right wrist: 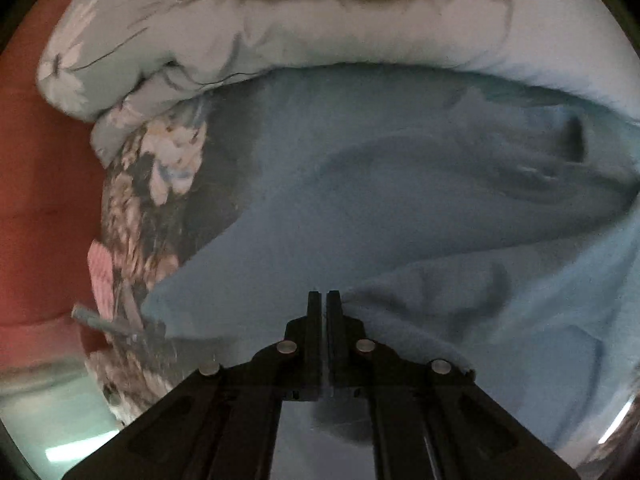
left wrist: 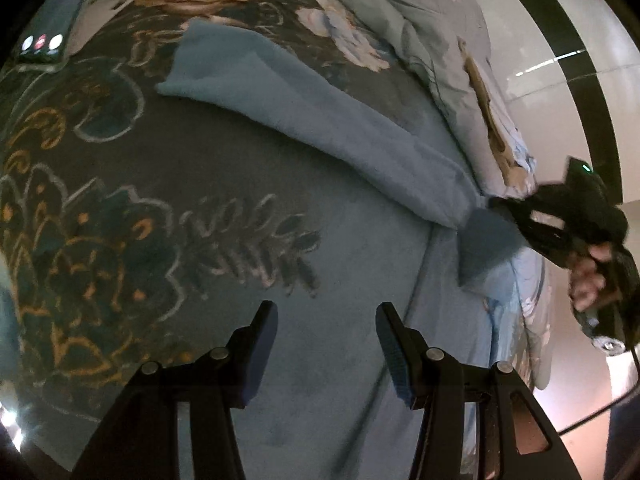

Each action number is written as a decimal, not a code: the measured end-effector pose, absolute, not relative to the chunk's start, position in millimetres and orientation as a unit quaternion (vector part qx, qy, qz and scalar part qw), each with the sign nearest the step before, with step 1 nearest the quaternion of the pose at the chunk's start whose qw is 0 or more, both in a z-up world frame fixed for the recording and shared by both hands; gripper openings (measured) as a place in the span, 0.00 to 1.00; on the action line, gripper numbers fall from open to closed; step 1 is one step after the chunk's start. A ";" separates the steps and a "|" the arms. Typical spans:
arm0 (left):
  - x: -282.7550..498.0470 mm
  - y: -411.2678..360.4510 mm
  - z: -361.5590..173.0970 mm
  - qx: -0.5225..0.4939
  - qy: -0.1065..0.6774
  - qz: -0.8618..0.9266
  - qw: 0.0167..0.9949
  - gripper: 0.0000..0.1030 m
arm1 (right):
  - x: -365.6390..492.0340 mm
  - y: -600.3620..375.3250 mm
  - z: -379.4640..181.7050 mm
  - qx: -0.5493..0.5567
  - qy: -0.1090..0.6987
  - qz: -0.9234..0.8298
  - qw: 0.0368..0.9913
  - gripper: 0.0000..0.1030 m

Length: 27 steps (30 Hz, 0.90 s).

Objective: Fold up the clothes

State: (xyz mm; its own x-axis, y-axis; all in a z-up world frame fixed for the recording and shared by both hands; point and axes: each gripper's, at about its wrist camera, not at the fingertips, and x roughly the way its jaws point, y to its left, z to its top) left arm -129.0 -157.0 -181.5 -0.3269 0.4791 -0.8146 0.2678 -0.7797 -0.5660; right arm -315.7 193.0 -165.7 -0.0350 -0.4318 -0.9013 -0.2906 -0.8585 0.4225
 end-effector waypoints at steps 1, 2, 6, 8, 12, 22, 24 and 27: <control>-132.7 -153.0 -180.7 -0.576 -0.321 0.748 0.075 0.54 | -319.5 190.1 -171.7 0.693 -0.274 -0.665 0.055 0.02; -136.3 -148.7 -179.8 -0.576 -0.319 0.749 0.080 0.54 | -321.5 188.1 -175.1 0.693 -0.286 -0.658 0.065 0.02; -154.7 -124.5 -176.6 -0.577 -0.308 0.748 0.110 0.55 | -320.1 188.1 -161.2 0.673 -0.288 -0.672 0.115 0.44; -166.2 -109.4 -173.7 -0.579 -0.303 0.747 0.125 0.55 | -316.6 193.1 -147.2 0.658 -0.274 -0.689 0.136 0.44; -193.2 -66.5 -162.6 -0.577 -0.284 0.749 0.161 0.56 | -299.1 244.1 -125.7 0.613 -0.321 -0.706 0.149 0.44; -248.8 34.2 -172.9 -0.600 -0.223 0.743 0.192 0.60 | -200.8 402.5 -150.5 0.567 -0.414 -0.711 0.030 0.44; -248.6 29.0 -180.6 -0.600 -0.240 0.741 0.182 0.60 | -178.4 422.6 -163.6 0.572 -0.430 -0.698 0.016 0.44; -241.7 10.1 -190.5 -0.590 -0.271 0.743 0.163 0.58 | -149.8 446.2 -178.1 0.570 -0.442 -0.693 -0.003 0.44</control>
State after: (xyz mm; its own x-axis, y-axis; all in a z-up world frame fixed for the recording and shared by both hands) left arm -241.7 10.1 -190.5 -0.2506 0.5617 -0.7885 0.0785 -0.8000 -0.5948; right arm -149.8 446.2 -178.1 -0.3510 -0.4990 -0.7923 -0.5075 -0.6097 0.6089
